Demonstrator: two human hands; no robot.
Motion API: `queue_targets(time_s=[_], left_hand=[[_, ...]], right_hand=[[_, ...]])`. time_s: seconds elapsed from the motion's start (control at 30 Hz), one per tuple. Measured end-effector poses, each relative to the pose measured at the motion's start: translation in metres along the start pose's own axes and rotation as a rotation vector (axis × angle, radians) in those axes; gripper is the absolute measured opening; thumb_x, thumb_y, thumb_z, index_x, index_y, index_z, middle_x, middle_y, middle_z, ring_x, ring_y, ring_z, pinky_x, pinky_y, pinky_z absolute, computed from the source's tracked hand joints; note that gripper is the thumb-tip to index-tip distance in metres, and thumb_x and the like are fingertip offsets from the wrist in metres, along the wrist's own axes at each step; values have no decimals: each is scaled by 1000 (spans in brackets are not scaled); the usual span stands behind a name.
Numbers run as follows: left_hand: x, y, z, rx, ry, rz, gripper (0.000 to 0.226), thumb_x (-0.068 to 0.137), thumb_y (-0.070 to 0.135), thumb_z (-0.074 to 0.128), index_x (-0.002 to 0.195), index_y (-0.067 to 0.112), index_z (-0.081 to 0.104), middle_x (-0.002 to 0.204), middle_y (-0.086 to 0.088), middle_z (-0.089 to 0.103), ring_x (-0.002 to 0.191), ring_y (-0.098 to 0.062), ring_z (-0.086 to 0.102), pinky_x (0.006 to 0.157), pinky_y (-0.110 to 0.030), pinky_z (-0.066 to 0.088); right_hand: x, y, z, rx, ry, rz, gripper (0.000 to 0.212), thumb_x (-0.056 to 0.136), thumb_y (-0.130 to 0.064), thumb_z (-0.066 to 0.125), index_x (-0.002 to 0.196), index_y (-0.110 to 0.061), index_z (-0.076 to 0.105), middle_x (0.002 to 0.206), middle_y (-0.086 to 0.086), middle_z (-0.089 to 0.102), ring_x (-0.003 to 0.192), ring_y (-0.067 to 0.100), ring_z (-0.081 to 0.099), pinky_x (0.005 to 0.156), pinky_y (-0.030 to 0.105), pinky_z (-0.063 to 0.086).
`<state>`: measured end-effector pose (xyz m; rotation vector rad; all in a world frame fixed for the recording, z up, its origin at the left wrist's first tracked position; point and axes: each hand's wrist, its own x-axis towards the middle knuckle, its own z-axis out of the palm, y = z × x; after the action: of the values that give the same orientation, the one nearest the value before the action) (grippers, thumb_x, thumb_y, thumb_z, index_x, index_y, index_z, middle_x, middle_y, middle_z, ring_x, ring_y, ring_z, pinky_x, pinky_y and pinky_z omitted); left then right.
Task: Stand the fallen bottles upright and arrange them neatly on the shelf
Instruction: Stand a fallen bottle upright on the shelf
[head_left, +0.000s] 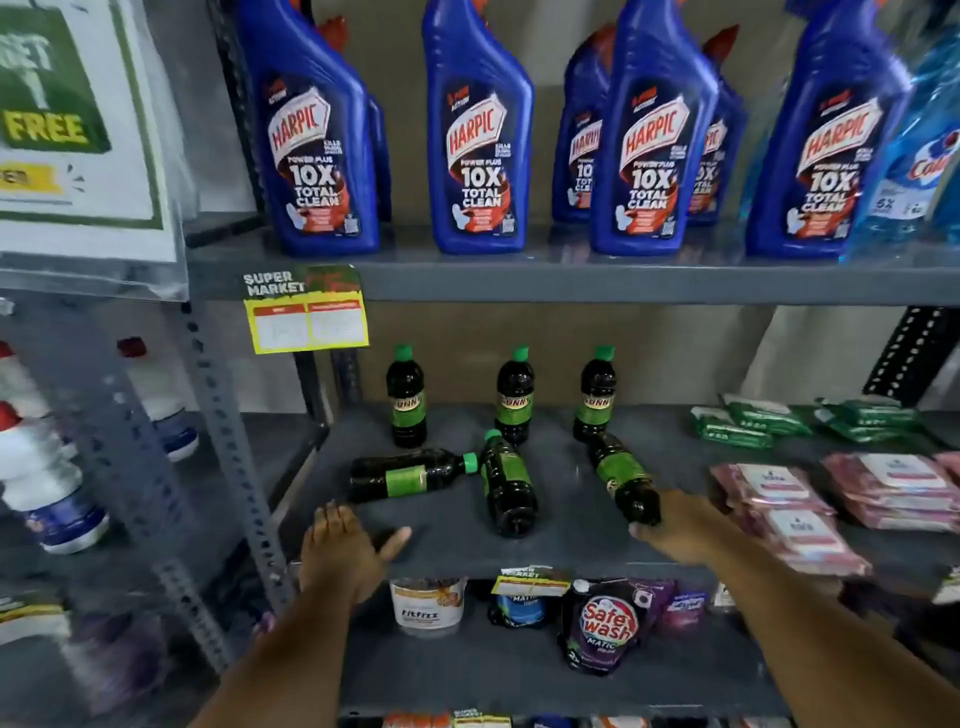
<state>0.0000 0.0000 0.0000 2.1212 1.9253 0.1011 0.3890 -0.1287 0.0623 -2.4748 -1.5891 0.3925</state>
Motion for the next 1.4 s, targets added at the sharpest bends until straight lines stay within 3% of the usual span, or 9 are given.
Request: queue_targets(time_s=[0.13, 0.33, 0.43, 0.53, 0.6, 0.87, 1.2, 1.3, 1.4], left_hand=[[25, -20, 13, 72, 158, 21, 134, 65, 95, -1, 152, -6, 15, 161, -27, 17, 150, -38, 15, 123, -47, 18], [34, -24, 23, 156, 177, 136, 139, 63, 95, -7, 145, -10, 33, 152, -32, 34, 142, -45, 31, 118, -52, 28], [31, -24, 24, 145, 174, 140, 139, 62, 95, -10, 147, -8, 31, 153, -31, 33, 143, -44, 30, 117, -52, 27], [29, -24, 26, 84, 178, 169, 136, 67, 95, 0, 141, -13, 39, 146, -35, 41, 136, -49, 39, 112, -58, 35], [29, -25, 29, 78, 174, 169, 133, 70, 94, 6, 135, -16, 44, 139, -38, 46, 130, -52, 45, 107, -61, 39], [39, -29, 33, 107, 169, 113, 136, 64, 98, 4, 145, -7, 35, 152, -29, 37, 142, -43, 33, 117, -54, 30], [39, -32, 31, 69, 187, 122, 135, 62, 99, 5, 151, 0, 27, 159, -24, 27, 148, -39, 23, 121, -51, 22], [42, -33, 23, 57, 156, 116, 136, 56, 101, 15, 150, 4, 28, 155, -21, 32, 144, -37, 29, 118, -49, 29], [44, -37, 18, 39, 165, 122, 129, 56, 100, 26, 146, 7, 33, 145, -15, 40, 137, -35, 37, 110, -52, 40]], right_hand=[[7, -7, 21, 130, 33, 143, 87, 79, -40, 72, 147, -19, 22, 124, 19, 61, 104, 37, 62, 84, 37, 51], [8, 2, 36, 172, 135, 176, 75, 88, -20, 60, 150, -29, 19, 110, 21, 66, 88, 36, 65, 74, 38, 53], [12, -3, 19, 88, 210, 102, 67, 86, -24, 60, 147, -26, 32, 104, 16, 70, 86, 35, 66, 64, 31, 47], [24, -19, -14, -12, 379, 7, 43, 87, -29, 60, 127, -15, 55, 99, 18, 69, 88, 40, 64, 65, 36, 47], [36, -31, -36, 21, 471, -18, 34, 89, -31, 61, 115, -10, 57, 97, 20, 66, 89, 41, 62, 63, 37, 46], [87, -54, -71, 108, 369, -102, 44, 92, -19, 55, 135, -21, 49, 113, 17, 59, 102, 40, 58, 81, 43, 49], [80, -17, -44, 313, 526, -231, 45, 82, -15, 62, 125, -22, 52, 104, 10, 56, 93, 32, 55, 74, 34, 41], [80, -9, -36, 383, 527, -273, 49, 85, -19, 62, 132, -22, 48, 117, 10, 56, 107, 28, 53, 83, 31, 38], [78, -3, -26, 546, 461, -199, 78, 81, -35, 72, 145, -19, 31, 138, 9, 48, 127, 25, 45, 101, 41, 39]])
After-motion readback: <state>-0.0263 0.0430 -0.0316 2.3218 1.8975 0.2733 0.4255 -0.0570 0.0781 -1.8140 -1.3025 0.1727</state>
